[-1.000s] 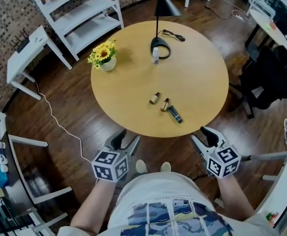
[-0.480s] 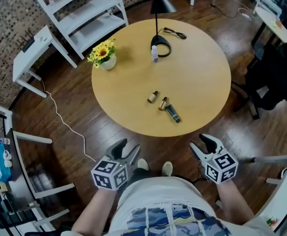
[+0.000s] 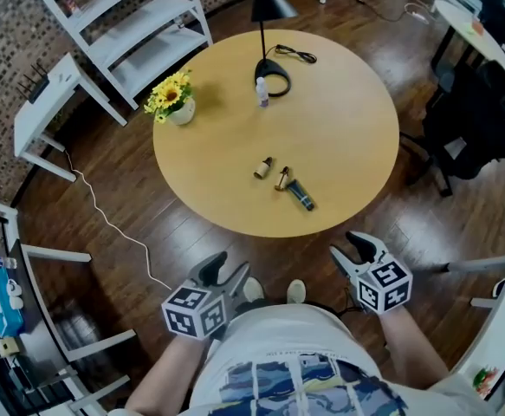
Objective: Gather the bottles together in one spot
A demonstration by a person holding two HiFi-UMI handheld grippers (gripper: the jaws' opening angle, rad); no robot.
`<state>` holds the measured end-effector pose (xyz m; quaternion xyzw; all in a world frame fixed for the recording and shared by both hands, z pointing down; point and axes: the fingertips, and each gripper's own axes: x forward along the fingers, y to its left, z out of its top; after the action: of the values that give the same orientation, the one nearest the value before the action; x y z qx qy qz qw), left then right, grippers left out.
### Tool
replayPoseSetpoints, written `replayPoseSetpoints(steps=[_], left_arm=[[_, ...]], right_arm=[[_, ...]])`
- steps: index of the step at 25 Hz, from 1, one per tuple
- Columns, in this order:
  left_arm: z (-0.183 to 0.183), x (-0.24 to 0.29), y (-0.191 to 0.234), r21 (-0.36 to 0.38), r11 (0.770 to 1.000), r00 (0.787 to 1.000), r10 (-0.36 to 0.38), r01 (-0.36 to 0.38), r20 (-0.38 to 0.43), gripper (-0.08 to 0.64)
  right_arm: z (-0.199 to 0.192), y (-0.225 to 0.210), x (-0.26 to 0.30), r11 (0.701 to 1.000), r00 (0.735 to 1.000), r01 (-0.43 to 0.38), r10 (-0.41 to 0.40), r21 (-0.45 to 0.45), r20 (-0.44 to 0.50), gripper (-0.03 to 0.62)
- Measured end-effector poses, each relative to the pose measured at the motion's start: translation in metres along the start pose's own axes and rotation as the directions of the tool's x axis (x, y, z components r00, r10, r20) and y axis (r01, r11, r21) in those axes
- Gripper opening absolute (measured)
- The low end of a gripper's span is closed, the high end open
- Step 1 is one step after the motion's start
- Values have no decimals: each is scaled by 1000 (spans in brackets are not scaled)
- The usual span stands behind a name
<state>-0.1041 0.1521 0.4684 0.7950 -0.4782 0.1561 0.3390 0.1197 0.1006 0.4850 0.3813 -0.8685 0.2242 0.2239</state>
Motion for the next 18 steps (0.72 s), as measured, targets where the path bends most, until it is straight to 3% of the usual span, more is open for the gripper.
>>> replayPoseSetpoints(steps=[8,18], left_arm=[[3,-15,20,-22,1000,1000,0,0,11,219],[-5,-35,43,-64,997,1000,30,-30,-3,219]], right_arm=[[-30,-20,79,994,991,19,-32,-107,-126,224],[-53,-67,215,969,946,21,-99,-246,-309,224]])
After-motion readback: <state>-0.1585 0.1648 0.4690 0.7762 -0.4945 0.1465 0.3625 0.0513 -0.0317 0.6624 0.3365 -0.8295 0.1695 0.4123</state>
